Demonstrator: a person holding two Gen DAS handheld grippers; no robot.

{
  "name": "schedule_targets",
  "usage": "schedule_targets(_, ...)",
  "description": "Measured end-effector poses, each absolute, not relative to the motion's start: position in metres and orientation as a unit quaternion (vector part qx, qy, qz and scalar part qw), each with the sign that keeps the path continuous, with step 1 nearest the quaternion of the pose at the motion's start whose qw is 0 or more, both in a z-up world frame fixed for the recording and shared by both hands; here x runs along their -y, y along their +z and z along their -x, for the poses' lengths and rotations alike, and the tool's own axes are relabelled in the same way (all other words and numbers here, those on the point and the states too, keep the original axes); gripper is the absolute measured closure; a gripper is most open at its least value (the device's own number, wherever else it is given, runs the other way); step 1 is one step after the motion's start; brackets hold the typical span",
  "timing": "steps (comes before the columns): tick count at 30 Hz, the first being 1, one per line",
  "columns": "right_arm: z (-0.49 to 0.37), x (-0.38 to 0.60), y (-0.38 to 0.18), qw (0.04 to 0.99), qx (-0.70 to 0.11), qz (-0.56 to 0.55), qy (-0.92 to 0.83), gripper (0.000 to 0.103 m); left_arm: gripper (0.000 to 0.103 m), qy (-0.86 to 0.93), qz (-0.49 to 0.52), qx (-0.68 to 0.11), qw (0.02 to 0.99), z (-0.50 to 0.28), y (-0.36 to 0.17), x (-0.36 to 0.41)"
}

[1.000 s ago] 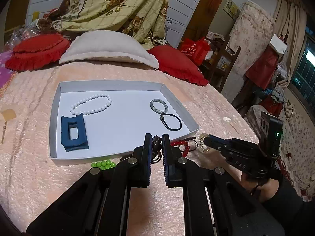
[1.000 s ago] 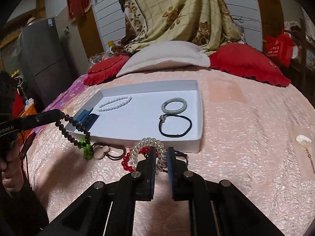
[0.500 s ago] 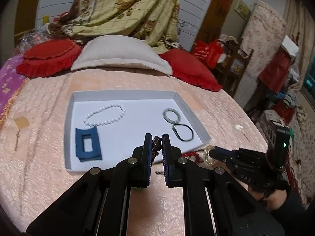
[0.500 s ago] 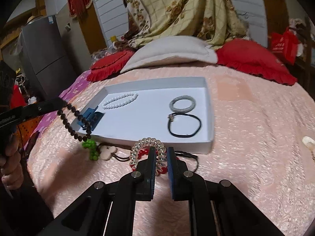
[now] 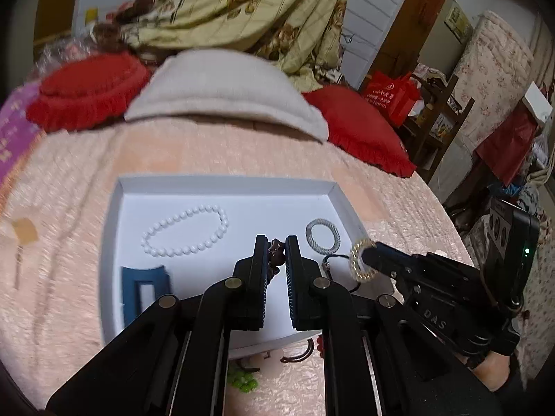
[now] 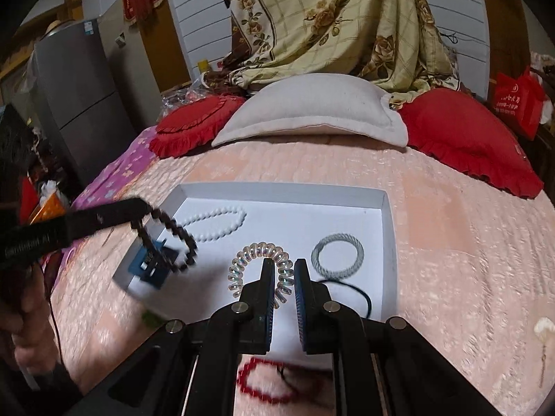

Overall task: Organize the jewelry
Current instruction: 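Lower the wooden bracelet and coil hair tie into the tray with both grippers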

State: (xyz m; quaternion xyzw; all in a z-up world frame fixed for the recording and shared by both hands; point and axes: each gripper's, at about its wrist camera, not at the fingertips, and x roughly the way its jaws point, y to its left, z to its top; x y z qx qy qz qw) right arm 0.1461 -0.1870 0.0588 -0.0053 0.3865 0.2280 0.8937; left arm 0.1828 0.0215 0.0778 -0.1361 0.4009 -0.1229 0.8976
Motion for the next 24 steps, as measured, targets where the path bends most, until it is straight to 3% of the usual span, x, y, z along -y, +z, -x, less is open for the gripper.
schedule_targets(11,-0.187,0.176,0.030,0.884,-0.416,-0.016,0.211,0.093,0.095,-0.124,0.128,-0.402,0.898,-0.199,0.055,-0.013)
schedule_targets(24,-0.205,0.152,0.004,0.871,-0.449,-0.005,0.198,0.093,0.095,-0.067,0.102,-0.461,0.879,-0.212,0.017,-0.023)
